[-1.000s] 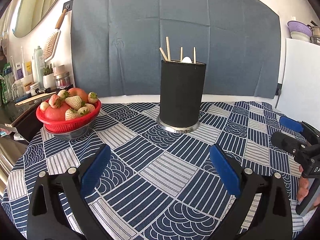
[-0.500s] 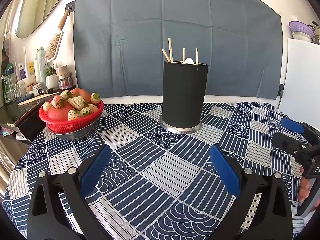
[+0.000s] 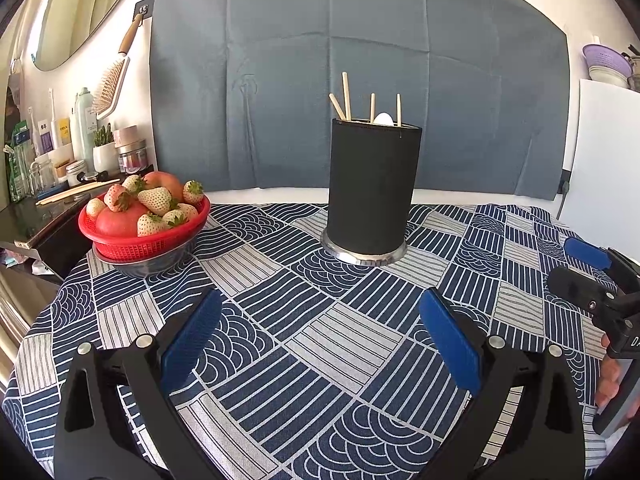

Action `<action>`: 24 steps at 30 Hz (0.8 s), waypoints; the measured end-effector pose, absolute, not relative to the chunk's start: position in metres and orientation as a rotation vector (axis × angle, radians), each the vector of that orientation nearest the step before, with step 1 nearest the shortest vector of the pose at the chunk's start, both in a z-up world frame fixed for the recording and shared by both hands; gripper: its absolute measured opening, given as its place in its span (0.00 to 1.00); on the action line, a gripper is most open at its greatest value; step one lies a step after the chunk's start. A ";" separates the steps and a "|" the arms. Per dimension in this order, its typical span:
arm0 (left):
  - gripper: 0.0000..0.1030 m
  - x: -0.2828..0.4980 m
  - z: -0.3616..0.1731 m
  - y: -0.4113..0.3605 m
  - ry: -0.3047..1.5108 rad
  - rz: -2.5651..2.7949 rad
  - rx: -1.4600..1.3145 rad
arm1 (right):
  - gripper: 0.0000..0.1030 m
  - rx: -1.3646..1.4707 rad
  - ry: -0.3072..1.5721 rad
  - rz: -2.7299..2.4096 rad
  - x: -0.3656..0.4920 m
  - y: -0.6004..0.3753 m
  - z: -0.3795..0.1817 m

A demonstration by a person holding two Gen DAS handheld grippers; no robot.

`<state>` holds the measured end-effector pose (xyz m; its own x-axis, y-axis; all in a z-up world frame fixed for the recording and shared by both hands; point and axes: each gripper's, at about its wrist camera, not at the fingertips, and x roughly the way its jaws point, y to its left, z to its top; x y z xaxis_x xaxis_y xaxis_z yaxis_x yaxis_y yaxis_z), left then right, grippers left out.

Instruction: Organize utensils

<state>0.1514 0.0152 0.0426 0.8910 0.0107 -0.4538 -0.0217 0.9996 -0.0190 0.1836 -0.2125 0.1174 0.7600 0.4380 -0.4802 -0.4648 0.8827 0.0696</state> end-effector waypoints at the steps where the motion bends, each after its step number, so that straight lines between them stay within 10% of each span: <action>1: 0.94 0.152 0.043 0.015 0.472 0.015 -0.024 | 0.92 -0.054 0.509 0.492 0.184 -0.213 0.117; 24: 0.94 0.151 0.042 0.012 0.472 0.008 -0.009 | 0.92 -0.056 0.513 0.486 0.183 -0.211 0.117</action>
